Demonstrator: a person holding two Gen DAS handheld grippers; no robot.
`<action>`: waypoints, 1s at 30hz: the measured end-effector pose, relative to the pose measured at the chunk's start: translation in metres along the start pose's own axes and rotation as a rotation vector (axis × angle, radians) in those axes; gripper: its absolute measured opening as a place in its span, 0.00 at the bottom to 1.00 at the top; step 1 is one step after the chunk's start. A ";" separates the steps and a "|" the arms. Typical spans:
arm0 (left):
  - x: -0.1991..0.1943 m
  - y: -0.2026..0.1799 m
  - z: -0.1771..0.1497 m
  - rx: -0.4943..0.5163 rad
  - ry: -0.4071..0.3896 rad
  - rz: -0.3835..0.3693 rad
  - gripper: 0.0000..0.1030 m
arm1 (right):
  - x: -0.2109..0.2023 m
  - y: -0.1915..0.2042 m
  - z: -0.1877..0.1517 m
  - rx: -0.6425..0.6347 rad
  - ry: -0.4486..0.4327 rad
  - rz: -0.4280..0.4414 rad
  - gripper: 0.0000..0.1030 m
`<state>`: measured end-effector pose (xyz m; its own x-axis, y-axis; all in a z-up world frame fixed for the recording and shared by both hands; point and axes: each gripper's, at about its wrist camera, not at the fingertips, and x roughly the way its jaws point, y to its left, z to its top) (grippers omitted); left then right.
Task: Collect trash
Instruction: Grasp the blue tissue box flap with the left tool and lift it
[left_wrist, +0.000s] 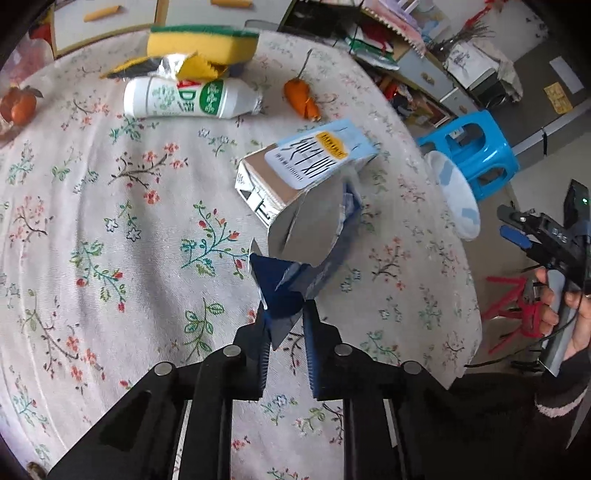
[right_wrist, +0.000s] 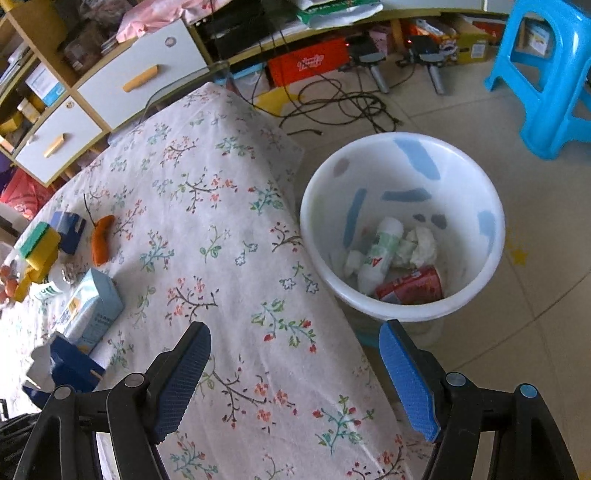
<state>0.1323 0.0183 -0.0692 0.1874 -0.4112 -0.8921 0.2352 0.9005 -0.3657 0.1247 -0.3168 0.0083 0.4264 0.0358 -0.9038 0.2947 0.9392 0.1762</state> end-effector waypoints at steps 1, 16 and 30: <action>-0.003 -0.001 -0.001 0.004 -0.008 -0.005 0.13 | 0.000 0.001 0.000 -0.006 0.001 0.000 0.77; -0.079 0.035 -0.009 -0.099 -0.223 -0.041 0.08 | 0.016 0.071 -0.005 -0.109 0.026 0.037 0.77; -0.112 0.091 -0.028 -0.223 -0.319 0.088 0.07 | 0.067 0.181 -0.016 -0.113 0.133 0.171 0.83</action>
<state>0.1063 0.1506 -0.0100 0.4928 -0.3227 -0.8081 -0.0012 0.9284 -0.3715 0.1929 -0.1385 -0.0265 0.3433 0.2348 -0.9094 0.1269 0.9478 0.2926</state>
